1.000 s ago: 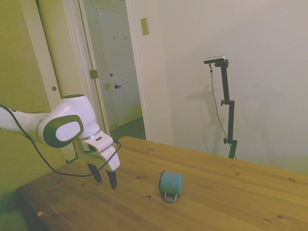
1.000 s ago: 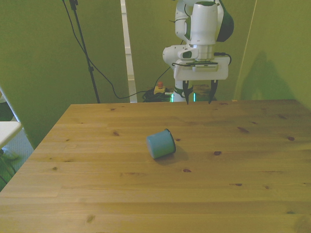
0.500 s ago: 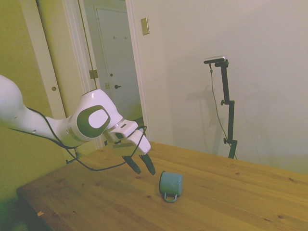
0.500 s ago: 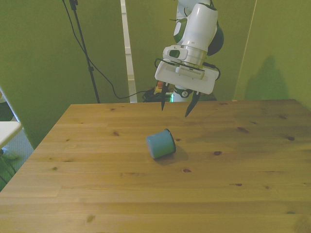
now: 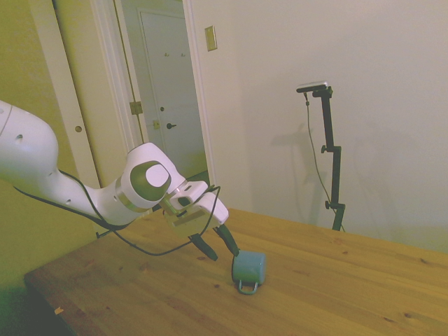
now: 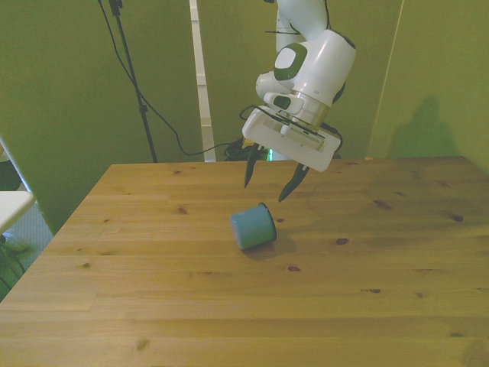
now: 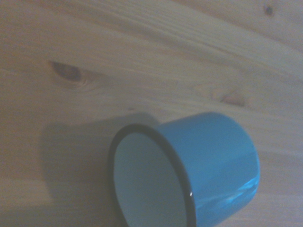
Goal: Flip the mug upright
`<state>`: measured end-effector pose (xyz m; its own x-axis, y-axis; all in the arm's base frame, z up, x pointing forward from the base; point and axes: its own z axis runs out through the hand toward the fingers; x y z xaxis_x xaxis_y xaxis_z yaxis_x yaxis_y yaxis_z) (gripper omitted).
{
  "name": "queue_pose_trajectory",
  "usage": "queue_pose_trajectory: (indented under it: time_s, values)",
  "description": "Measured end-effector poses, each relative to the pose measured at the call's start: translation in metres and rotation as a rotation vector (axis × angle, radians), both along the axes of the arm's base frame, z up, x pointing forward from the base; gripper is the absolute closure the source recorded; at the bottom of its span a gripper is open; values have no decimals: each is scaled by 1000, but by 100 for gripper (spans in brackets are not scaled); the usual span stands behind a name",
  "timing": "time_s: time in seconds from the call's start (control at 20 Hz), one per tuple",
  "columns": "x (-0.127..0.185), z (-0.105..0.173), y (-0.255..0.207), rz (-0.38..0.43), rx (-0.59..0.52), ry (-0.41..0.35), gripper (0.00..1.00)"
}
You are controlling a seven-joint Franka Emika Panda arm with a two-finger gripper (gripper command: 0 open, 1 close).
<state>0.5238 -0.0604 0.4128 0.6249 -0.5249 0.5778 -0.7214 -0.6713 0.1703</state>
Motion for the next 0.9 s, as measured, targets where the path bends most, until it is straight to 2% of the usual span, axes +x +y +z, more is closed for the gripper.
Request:
queue_pose_trajectory:
  time_s: [0.25, 0.55, 0.9]
  values:
    - [14, -21, 19, 16, -106, -33, 0]
    - [20, -33, 23, -26, -257, -82, 0]
    - [29, -52, 19, -60, -328, -104, 0]
